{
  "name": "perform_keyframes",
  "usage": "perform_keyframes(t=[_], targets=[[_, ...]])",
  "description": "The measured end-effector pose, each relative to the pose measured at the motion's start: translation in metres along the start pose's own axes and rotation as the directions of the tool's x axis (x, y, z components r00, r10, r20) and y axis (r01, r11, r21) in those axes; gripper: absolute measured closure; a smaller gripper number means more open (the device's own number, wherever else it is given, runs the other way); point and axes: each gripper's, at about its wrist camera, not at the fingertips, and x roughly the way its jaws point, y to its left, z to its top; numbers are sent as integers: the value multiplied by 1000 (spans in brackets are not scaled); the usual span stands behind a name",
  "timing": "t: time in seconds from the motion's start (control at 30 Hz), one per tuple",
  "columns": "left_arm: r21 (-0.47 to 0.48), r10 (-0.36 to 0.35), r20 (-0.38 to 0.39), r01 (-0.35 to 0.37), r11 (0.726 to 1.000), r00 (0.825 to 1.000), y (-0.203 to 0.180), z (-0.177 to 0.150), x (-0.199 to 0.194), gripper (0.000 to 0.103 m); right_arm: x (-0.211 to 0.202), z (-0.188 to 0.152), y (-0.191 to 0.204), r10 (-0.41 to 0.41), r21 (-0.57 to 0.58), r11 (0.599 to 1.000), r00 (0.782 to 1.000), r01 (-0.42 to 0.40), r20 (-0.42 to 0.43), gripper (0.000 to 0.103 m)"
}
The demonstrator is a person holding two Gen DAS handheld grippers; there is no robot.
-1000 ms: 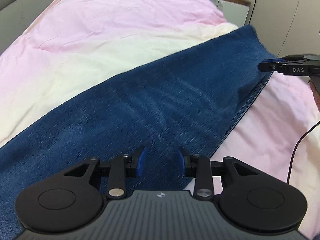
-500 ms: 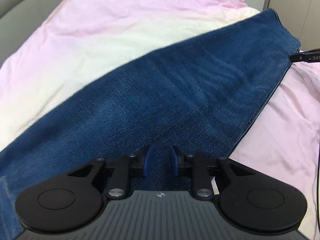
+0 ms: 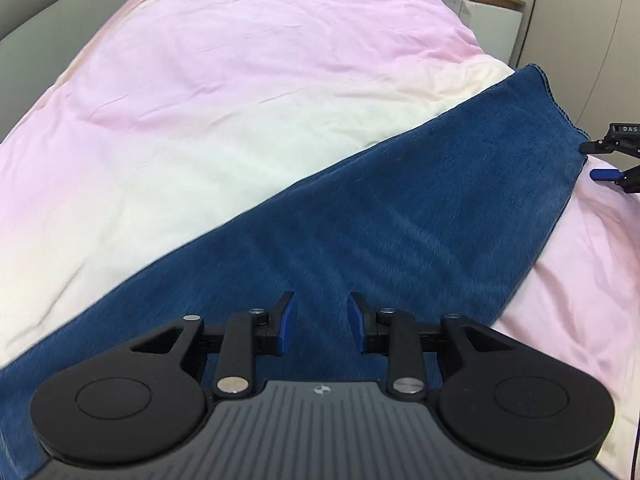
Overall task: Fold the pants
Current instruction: 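Lift the hem corner with the right tool toward the Lee patch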
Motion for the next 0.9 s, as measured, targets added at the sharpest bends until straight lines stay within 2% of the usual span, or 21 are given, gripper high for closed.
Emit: perform_keyframes(t=[0.1,0.23,0.4,0.43,0.53,0.67,0.77,0.9], targets=[[14,-1,21,1,1000,1000,-1,14,11,67,14,4,-12,22,30,999,1000,-22,22,49],[16,22,20,-22,1000,1000,1,30,38,67,34,8,-13,19,-23,1000,999,-18,33,56],[-41,59,19,-58,997,998,11,32,65,71,39,5,-13,58,-55,997,995,-54,80,79],[-41,72,22,-71,997,997,10,32,68,73,36,5,-12,80,-64,995,993,-75,84,90],[-82,86,27,-84,993,996,10,36,67,74,20,8,5,94,-134,988,988,-77,123,94],[-59,78,37,-76,995,996,11,36,38,74,-12,21,31,142,-175,978,978,-115,150,95],[-24,85,34,-84,996,996,17,30,-5,74,-39,26,64,173,-227,965,971,-133,165,95],[-32,129,40,-128,991,991,41,7,-81,74,-78,25,123,229,-299,939,958,-171,172,95]])
